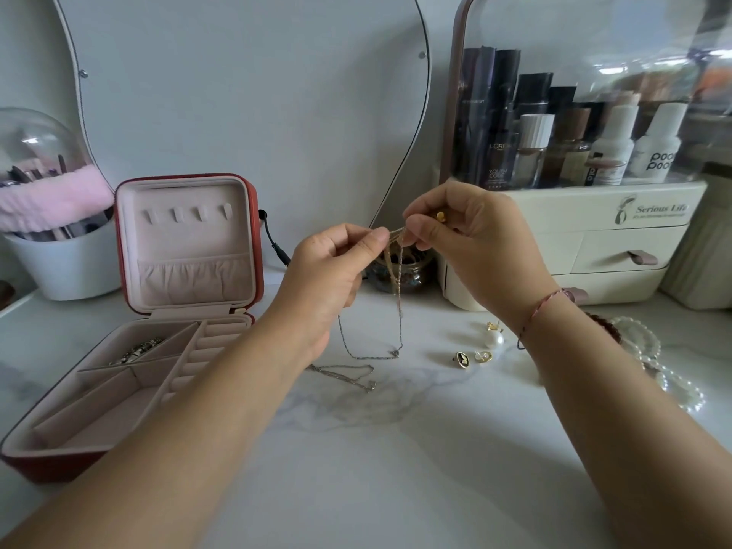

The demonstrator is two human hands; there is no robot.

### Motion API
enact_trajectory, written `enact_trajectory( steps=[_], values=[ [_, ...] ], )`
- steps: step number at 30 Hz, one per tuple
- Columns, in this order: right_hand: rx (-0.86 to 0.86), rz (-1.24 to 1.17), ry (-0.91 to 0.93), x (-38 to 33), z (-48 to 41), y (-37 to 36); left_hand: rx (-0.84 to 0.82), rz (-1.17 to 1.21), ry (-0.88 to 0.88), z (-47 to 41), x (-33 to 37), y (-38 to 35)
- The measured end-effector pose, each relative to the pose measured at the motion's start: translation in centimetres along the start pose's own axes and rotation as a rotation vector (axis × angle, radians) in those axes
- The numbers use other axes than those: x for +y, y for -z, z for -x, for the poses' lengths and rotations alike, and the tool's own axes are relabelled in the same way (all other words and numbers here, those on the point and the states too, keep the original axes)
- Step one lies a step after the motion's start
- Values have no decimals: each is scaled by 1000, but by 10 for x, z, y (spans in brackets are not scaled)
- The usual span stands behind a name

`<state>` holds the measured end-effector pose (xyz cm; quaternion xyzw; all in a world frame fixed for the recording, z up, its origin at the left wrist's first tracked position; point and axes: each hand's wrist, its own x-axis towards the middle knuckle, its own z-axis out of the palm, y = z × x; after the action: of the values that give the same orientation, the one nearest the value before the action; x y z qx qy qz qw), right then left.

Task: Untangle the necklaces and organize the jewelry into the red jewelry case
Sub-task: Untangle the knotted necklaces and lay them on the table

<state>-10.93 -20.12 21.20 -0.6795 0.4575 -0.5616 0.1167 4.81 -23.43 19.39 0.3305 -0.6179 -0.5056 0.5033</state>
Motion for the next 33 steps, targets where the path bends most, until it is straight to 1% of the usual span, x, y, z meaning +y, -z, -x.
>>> enact_trajectory(
  steps=[6, 9, 11, 14, 17, 22, 28, 33],
  values=[
    [5, 15, -11, 0, 1, -1, 38, 78, -5, 0, 0, -2],
    [24, -9, -26, -1, 0, -1, 38, 191, 35, -1, 0, -1],
    [65, -76, -56, -2, 0, 1, 44, 273, 71, -3, 1, 1],
    [108, -273, -129, -6, -1, 6, 50, 346, 105, -6, 1, 5],
    [104, -366, -177, -9, 0, 7, 8, 261, 143, -5, 3, 7],
    [91, -383, -209, -9, -1, 7, -118, 98, 150, 1, 4, 3],
    [55, -446, -250, -11, 0, 1, -120, 66, 131, 4, 5, 1],
    [54, -447, -246, -12, 1, 0, -141, 4, 124, 5, 6, -2]
  ],
)
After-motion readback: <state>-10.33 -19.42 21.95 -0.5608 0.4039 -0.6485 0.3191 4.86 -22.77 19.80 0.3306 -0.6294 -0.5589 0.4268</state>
